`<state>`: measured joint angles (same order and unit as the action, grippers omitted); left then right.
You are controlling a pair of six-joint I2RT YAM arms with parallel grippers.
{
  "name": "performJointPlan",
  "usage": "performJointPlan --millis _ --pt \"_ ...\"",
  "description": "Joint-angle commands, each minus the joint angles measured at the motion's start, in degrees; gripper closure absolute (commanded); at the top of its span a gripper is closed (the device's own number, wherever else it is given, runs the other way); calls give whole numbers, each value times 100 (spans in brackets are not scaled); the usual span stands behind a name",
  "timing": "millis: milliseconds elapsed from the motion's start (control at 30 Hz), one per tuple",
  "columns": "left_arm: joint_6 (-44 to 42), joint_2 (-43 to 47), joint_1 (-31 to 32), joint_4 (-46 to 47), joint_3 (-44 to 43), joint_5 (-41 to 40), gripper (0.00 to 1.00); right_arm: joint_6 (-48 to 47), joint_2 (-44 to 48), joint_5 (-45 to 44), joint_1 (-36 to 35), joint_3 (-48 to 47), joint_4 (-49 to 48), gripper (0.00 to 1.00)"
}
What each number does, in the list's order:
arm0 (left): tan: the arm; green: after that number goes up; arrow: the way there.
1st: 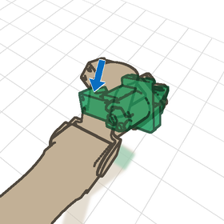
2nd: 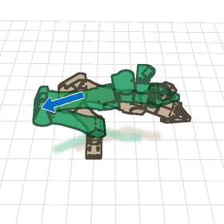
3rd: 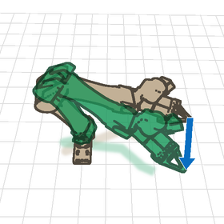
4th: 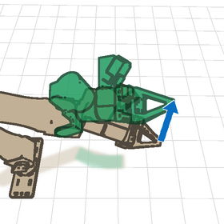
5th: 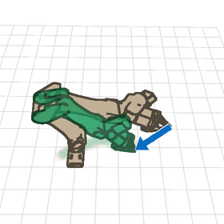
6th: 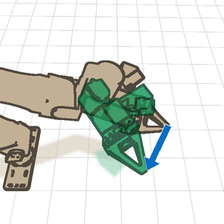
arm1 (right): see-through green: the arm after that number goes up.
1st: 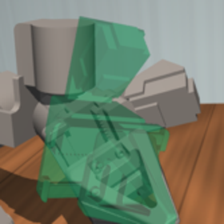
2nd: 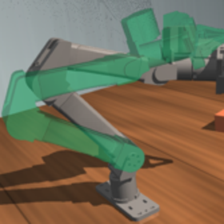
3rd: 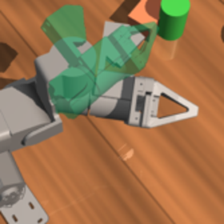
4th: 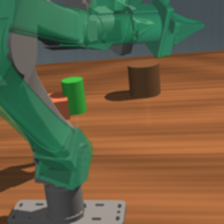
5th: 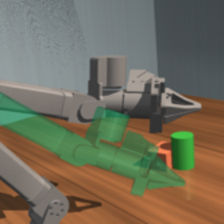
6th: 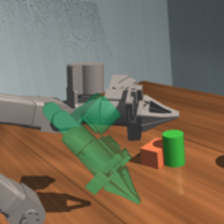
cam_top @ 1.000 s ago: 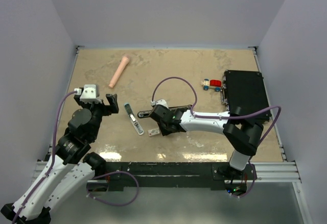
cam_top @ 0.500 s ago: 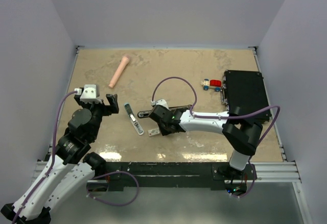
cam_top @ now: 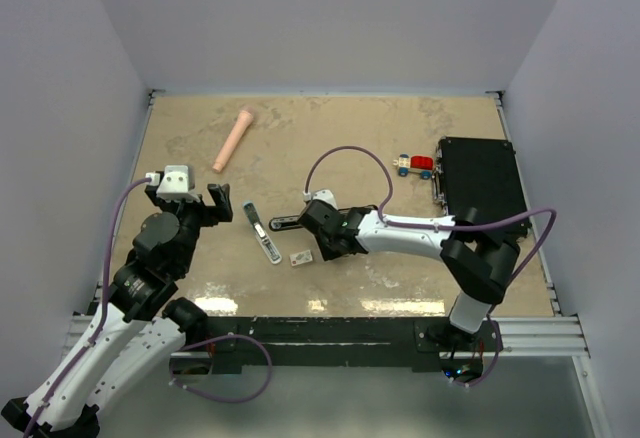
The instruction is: Load the staples into the stapler
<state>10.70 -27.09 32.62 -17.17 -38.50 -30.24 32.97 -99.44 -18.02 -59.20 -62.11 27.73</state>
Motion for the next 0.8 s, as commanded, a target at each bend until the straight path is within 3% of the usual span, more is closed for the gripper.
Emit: performJointPlan --millis 0,767 --pt "-103 -16 -54 214 36 36 10 34 477 1 5 -12 40 73" --pt "-112 -51 -81 232 44 88 10 148 83 80 145 120 -347 72"
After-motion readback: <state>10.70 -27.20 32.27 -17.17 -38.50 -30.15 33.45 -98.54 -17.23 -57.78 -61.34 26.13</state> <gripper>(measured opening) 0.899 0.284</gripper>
